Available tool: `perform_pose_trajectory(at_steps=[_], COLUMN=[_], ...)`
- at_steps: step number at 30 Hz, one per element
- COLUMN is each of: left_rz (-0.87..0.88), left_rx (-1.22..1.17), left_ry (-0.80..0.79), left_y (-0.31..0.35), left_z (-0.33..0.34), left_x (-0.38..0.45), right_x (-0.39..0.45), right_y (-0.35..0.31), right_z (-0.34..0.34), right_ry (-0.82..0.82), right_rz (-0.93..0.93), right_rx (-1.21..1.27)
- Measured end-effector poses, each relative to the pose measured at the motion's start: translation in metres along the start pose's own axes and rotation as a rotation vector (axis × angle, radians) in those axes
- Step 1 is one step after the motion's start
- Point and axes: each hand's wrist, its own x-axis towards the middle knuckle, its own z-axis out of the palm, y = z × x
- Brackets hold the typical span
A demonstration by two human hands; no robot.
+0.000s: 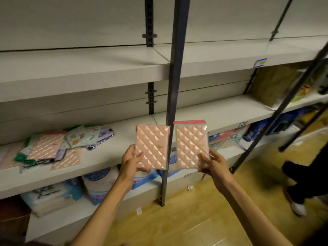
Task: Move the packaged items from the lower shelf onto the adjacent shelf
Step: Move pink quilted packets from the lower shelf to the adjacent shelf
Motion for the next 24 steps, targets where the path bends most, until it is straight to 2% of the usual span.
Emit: perform_pose_trajectory(at_steps=[12,24], left_rz=[0.155,0.347], left_rx=[-0.057,-0.181], left_ry=[-0.216,-0.206], left_y=[0.057,0.184], left_z=[0.2,0.353], left_x=[0.046,0.149], right_x=[0.062,0.212], right_y=[-0.099,-0.263], right_z=[-0.141,-0.21], right_ry=[0.122,0.124], right_rz=[-0.137,-0.319], right_rx=[0.084,0.016])
